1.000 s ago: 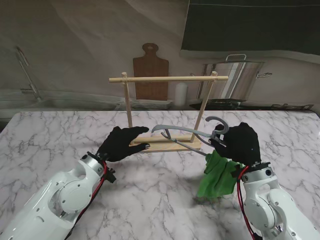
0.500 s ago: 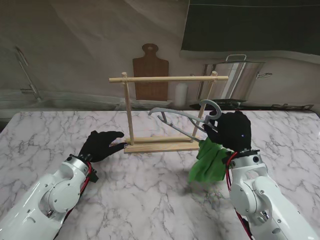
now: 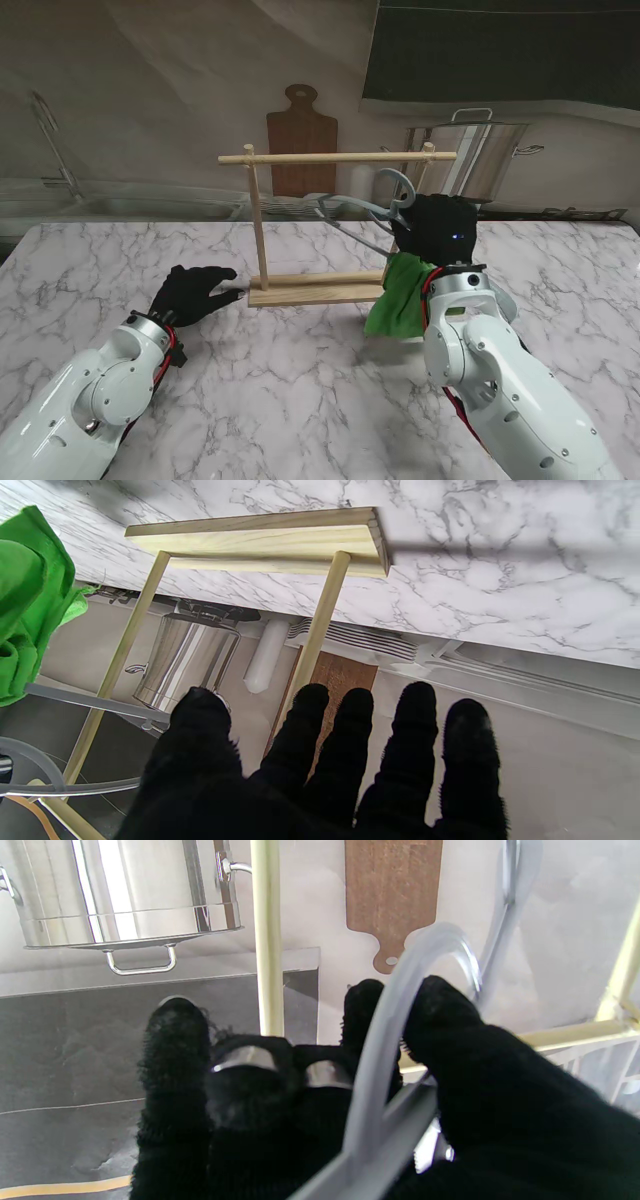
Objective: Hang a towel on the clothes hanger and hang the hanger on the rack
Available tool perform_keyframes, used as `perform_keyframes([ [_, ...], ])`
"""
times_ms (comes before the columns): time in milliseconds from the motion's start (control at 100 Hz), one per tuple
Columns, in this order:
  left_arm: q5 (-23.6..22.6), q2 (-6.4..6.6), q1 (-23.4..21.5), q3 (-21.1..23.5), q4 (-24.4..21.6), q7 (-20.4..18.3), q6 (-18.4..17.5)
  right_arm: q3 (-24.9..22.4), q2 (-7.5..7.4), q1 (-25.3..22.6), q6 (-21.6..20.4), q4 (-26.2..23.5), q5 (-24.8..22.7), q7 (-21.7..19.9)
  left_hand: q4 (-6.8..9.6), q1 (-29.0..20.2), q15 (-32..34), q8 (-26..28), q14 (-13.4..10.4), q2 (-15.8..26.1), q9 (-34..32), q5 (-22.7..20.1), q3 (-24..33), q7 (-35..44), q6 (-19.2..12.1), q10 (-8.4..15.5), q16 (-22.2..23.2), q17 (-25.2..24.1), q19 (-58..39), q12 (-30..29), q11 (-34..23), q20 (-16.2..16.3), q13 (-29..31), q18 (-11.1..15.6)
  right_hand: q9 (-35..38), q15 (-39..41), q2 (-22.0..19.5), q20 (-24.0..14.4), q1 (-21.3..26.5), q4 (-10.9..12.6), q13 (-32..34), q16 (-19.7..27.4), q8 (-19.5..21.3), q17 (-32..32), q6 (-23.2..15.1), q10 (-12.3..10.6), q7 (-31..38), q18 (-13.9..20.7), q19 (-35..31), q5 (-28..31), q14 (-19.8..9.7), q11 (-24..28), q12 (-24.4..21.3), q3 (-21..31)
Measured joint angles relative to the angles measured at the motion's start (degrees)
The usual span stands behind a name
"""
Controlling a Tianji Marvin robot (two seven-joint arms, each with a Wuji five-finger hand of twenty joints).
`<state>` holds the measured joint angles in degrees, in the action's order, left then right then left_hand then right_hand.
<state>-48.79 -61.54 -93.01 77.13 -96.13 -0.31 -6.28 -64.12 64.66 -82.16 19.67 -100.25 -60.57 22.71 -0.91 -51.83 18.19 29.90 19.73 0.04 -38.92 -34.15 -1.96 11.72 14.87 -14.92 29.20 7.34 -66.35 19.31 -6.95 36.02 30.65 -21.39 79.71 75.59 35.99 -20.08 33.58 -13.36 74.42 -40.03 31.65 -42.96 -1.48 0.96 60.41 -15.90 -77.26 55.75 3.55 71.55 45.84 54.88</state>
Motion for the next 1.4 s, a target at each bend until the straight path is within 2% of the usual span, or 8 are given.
perform_keyframes([
  [380, 0.1, 0.0, -0.3, 0.6, 0.3, 0.3, 0.3, 6.8, 1.72, 9.8, 5.5, 6.7, 4.0, -0.3, 0.0, 0.0, 0.0, 0.5, 0.0, 0.3, 0.0, 0.0, 0.0, 0.0, 0.0, 0.0, 0.3, 0.0, 0.0, 0.0, 0.0, 0.0, 0.0, 0.0, 0.0, 0.1, 0.5, 0.0, 0.0, 0.0, 0.0, 0.0, 0.0, 0.0, 0.0, 0.0, 0.0, 0.0, -0.3, 0.0, 0.0, 0.5, 0.0, 0.1],
  [740, 0.3, 0.01, -0.5, 0.8, 0.3, 0.0, 0.3, 9.3, 3.58, 16.4, 9.3, 13.4, 9.3, -0.2, 0.0, 0.0, 0.0, 0.5, 0.0, 0.3, 0.0, 0.0, 0.0, 0.0, 0.0, 0.0, 0.4, 0.0, 0.0, 0.0, 0.0, 0.0, 0.0, 0.0, 0.0, 0.1, 0.5, 0.0, 0.0, 0.0, 0.0, 0.0, 0.0, 0.3, 0.0, 0.0, 0.0, -0.1, -0.3, 0.3, 0.0, 0.5, -0.1, 0.1],
  [970, 0.3, 0.05, -0.2, 0.4, 0.6, -0.3, 0.3, 10.8, 4.29, 18.4, 10.7, 16.0, 11.1, -0.1, 0.0, 0.0, 0.0, 0.5, 0.0, 0.3, 0.0, 0.0, 0.0, 0.0, 0.0, 0.0, 0.4, 0.0, 0.0, 0.0, 0.0, 0.0, 0.0, 0.0, 0.0, 0.1, 0.5, 0.0, 0.0, 0.0, 0.0, 0.0, 0.0, 0.8, 0.0, 0.0, 0.0, -0.5, -0.3, 0.3, 0.0, 0.5, -0.4, 0.1],
  [1260, 0.4, 0.13, 0.2, -0.1, 0.7, -0.7, 0.3, 12.5, 4.86, 17.8, 12.4, 16.7, 12.1, 0.1, 0.0, 0.0, 0.0, 0.5, 0.0, 0.3, 0.0, 0.0, 0.0, 0.0, 0.0, 0.0, 0.4, 0.0, 0.0, 0.0, 0.0, 0.0, 0.0, 0.0, 0.0, -0.2, 0.5, 0.3, 0.0, 0.0, 0.0, 0.0, 0.0, 1.8, 0.0, 0.0, 0.0, -0.6, -0.4, 0.3, 0.0, 0.5, -1.2, 0.0],
  [1350, 0.4, 0.13, 0.2, -0.2, 0.8, -0.7, 0.3, 12.6, 4.91, 17.2, 12.8, 16.2, 12.1, 0.0, 0.0, 0.0, 0.0, 0.5, 0.0, 0.3, 0.0, 0.0, 0.0, 0.0, 0.0, 0.0, 0.4, 0.0, 0.0, 0.0, 0.0, 0.0, 0.0, 0.0, 0.0, -5.0, -2.2, 0.4, 0.0, 0.0, 0.0, 2.6, 0.0, 4.7, 0.0, 0.0, -0.7, -0.6, 0.5, 0.2, 0.1, -1.7, -3.3, -1.6],
  [1400, 0.4, 0.13, 0.3, -0.2, 0.8, -0.7, 0.3, 12.7, 4.95, 16.8, 12.8, 15.9, 12.1, 0.0, 0.0, 0.0, 0.0, 0.5, 0.0, 0.3, 0.0, 0.0, 0.0, 0.0, 0.0, 0.0, 0.4, 0.0, 0.0, 0.0, 0.0, 0.0, 0.0, 0.0, -0.2, -14.8, -4.4, 0.4, -0.1, 0.1, -0.2, 6.5, -0.3, 8.2, -1.4, 0.7, -2.8, -0.6, 2.3, 0.1, 0.8, -5.7, -5.0, -4.2],
])
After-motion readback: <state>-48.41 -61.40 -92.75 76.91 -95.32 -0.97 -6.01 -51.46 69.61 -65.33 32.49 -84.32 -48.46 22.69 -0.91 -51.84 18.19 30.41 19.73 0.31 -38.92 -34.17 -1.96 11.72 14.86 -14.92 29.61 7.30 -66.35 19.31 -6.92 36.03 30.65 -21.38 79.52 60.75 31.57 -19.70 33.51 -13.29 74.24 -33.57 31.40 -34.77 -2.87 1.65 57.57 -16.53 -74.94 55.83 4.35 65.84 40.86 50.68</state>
